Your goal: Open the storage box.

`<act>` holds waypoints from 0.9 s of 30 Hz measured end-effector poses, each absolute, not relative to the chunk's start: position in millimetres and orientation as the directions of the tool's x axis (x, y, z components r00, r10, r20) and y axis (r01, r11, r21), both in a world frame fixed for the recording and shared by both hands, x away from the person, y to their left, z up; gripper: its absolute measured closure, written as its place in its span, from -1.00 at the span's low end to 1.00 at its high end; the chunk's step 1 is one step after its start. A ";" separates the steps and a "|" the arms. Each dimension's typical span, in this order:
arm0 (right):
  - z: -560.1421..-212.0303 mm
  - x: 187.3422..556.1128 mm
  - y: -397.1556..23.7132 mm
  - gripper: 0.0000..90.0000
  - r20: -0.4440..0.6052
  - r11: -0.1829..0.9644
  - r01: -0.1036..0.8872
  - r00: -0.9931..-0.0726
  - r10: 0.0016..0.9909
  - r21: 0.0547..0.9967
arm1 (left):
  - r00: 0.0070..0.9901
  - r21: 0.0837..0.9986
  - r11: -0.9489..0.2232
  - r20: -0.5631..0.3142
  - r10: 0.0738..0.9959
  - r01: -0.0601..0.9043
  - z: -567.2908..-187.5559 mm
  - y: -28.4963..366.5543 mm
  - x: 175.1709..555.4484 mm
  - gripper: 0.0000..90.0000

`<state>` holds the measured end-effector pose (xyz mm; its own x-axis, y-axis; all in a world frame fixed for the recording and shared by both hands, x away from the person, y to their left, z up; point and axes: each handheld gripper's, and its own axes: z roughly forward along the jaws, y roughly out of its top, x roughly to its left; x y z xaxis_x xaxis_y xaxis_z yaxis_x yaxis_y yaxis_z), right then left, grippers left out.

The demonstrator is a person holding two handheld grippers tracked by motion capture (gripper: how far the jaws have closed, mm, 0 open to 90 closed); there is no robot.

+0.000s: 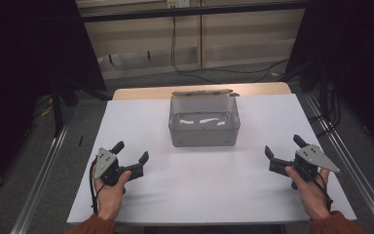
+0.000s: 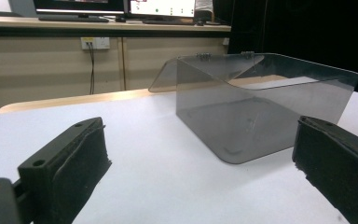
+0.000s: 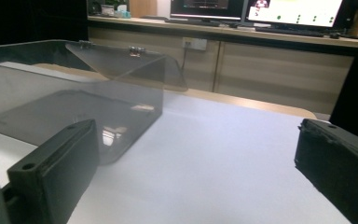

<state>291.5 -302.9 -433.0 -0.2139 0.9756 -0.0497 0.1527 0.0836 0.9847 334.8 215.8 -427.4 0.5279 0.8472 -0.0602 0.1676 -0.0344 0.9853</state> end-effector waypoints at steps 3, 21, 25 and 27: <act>-434.4 285.6 -307.7 -1.00 -0.047 0.081 0.157 -0.207 0.977 0.984 | 0.519 0.985 -0.037 -0.058 0.853 0.170 -428.8 219.2 329.9 -0.94; -442.8 263.7 -316.3 -1.00 -0.052 0.082 0.147 -0.202 0.978 0.986 | 0.461 0.977 -0.011 -0.090 0.883 0.211 -437.6 227.7 318.2 -0.94; -443.6 265.8 -316.0 -1.00 -0.038 0.070 0.153 -0.203 0.978 0.986 | 0.477 0.979 -0.004 -0.096 0.874 0.205 -436.7 228.7 319.1 -0.94; -443.1 265.7 -316.5 -1.00 -0.038 0.068 0.148 -0.200 0.979 0.987 | 0.477 0.978 -0.006 -0.097 0.874 0.210 -437.0 229.6 320.7 -0.94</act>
